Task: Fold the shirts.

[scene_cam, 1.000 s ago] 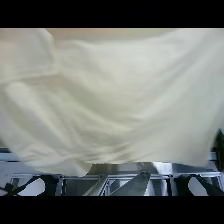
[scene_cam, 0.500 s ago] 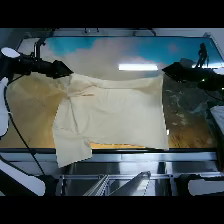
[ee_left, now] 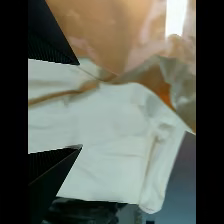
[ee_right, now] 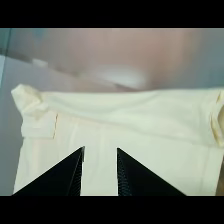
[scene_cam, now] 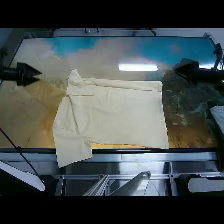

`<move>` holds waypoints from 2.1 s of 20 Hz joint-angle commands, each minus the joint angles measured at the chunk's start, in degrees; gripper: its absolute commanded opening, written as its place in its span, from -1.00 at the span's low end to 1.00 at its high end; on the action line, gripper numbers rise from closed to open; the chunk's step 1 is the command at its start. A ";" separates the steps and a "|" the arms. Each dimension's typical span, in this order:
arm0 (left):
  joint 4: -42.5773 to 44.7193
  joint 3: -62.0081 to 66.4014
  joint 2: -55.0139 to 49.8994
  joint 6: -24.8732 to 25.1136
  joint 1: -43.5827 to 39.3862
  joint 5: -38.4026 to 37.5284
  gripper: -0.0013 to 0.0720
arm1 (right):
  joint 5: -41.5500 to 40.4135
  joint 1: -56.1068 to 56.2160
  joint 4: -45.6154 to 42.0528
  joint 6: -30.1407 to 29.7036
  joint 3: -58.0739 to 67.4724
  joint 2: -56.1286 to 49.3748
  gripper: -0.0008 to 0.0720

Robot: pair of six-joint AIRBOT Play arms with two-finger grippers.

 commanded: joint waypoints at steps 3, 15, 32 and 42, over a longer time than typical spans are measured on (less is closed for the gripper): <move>17.64 -27.32 9.07 -1.29 5.60 -1.25 0.51 | 4.37 -5.75 -11.63 1.70 -19.80 12.46 -0.31; 22.05 -37.99 5.86 -3.63 -11.15 -0.24 0.22 | 2.29 -6.84 -13.00 3.37 -36.54 25.16 0.02; 21.86 -35.30 4.94 -0.66 -11.47 -3.74 -0.95 | -1.49 -5.44 -20.39 5.25 -50.64 15.02 0.07; 3.65 -35.30 16.15 5.77 -7.85 -10.36 -0.92 | 16.87 -5.07 1.90 -3.52 -42.32 21.22 -0.94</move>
